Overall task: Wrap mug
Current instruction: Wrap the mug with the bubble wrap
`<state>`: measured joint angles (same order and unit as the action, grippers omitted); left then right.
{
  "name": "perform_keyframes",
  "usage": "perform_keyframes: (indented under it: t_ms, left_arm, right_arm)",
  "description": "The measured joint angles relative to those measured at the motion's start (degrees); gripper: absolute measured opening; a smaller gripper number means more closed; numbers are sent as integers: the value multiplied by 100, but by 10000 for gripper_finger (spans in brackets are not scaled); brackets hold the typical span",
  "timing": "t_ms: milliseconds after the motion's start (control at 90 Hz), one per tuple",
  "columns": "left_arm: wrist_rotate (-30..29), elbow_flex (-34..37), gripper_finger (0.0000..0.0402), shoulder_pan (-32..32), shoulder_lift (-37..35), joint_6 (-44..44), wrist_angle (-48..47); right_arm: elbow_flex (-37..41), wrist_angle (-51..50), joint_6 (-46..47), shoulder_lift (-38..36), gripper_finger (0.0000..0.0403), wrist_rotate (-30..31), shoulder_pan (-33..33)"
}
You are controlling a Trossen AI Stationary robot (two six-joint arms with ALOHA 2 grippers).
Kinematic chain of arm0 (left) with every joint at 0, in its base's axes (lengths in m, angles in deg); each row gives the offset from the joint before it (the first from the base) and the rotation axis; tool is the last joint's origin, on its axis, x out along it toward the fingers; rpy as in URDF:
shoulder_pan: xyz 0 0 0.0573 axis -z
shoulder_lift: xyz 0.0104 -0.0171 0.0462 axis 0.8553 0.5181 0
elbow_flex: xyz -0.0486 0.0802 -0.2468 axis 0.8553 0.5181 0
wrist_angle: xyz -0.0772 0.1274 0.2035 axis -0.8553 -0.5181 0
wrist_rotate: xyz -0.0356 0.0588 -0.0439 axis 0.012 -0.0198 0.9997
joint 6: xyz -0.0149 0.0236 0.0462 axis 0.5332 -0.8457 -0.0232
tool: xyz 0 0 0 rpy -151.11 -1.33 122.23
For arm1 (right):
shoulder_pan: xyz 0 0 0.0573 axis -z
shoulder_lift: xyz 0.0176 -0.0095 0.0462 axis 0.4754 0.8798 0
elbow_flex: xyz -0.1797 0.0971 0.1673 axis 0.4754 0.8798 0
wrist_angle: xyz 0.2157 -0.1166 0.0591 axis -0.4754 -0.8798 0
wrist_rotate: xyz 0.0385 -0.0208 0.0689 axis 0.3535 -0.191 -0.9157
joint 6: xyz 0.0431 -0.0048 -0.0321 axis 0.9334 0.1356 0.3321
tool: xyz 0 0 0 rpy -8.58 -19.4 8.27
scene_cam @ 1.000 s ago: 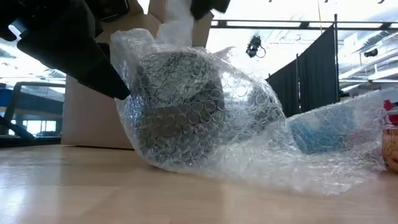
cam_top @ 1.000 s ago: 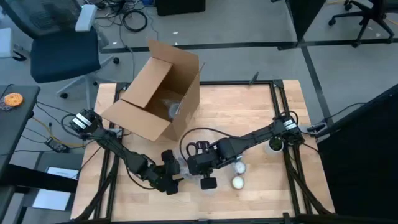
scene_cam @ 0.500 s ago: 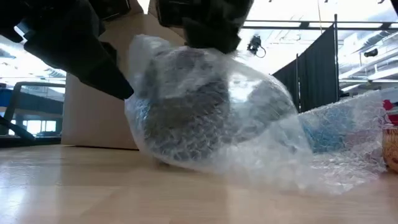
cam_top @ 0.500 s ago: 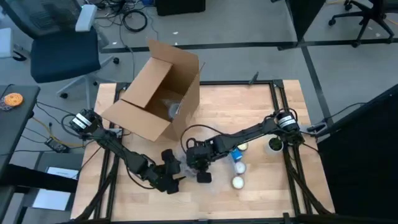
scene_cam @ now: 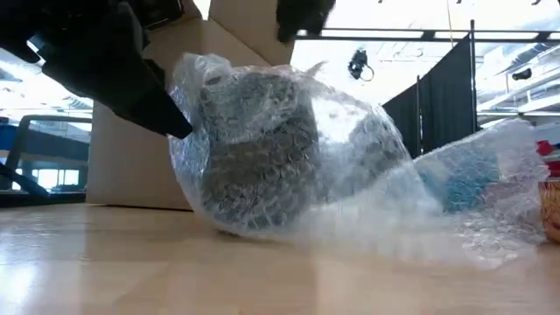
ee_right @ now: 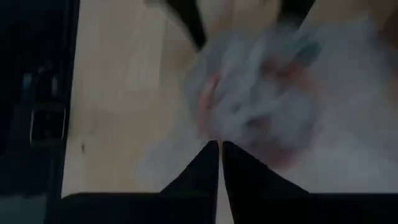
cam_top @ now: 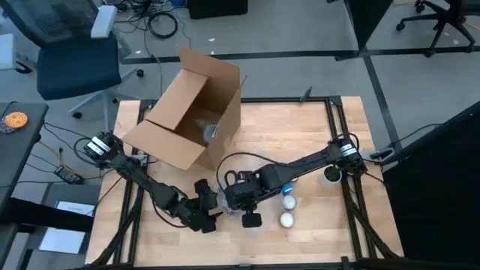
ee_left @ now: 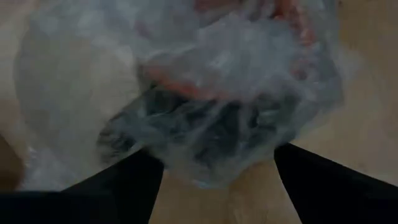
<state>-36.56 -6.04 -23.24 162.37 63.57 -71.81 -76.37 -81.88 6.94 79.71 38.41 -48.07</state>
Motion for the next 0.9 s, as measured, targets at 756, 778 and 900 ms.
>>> perform_keyframes:
  t_ms: [756, 778, 900]
  left_arm:
    - [-61, 0, 286, -105, 167, -28, 210]
    - [-26, 0, 286, -108, 175, -28, 211]
    - [4, 0, 286, -119, 181, -35, 220]
  right_arm:
    - [1582, 1823, -7, 410, 0, -888, 470]
    - [1501, 1724, -6, 423, 0, -887, 464]
    - [861, 885, 10, 503, 0, -798, 368]
